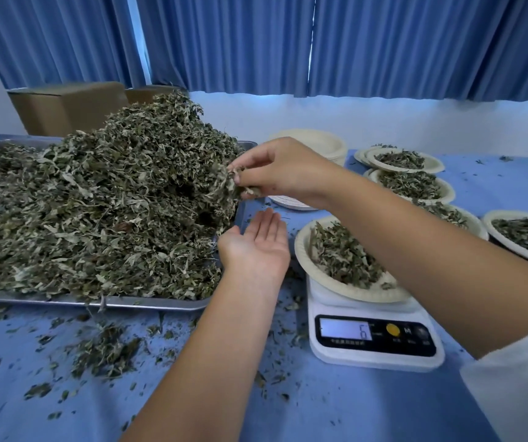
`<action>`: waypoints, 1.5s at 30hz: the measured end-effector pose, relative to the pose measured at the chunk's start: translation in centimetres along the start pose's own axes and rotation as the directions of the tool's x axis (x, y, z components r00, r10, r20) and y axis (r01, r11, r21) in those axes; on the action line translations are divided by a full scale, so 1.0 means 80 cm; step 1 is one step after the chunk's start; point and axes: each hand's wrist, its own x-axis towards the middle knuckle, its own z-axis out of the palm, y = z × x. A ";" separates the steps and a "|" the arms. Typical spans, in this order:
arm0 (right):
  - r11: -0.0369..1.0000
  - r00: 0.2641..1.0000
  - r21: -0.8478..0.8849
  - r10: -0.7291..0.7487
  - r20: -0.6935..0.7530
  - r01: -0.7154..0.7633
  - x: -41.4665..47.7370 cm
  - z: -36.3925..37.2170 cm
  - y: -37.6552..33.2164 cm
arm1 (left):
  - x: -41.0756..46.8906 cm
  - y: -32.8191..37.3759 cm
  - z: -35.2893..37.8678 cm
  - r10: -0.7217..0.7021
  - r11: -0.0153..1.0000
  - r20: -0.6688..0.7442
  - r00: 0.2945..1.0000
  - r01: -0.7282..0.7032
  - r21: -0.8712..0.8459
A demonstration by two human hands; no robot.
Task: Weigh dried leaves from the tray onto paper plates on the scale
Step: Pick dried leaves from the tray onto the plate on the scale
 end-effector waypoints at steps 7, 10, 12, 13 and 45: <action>0.995 0.992 -0.087 0.027 -0.120 -0.037 -0.075 -0.071 0.008 | -0.006 -0.002 0.002 0.031 0.997 0.002 1.000 -0.031 0.065; 0.976 0.994 -0.207 0.047 -0.095 -0.066 -0.105 -0.096 0.009 | -0.010 -0.005 0.002 0.054 0.994 0.002 0.999 -0.054 0.095; 0.952 0.995 -0.295 0.065 -0.070 -0.083 -0.119 -0.107 0.009 | -0.012 -0.005 0.002 0.061 0.993 -0.004 0.998 -0.060 0.103; 0.940 0.995 -0.329 0.077 -0.056 -0.091 -0.124 -0.111 0.008 | -0.013 -0.006 0.001 0.063 0.993 -0.003 0.998 -0.063 0.103; 0.746 0.994 -0.666 0.061 0.090 0.015 -0.144 -0.113 -0.003 | -0.007 -0.015 -0.004 0.100 0.977 0.007 0.995 -0.099 0.191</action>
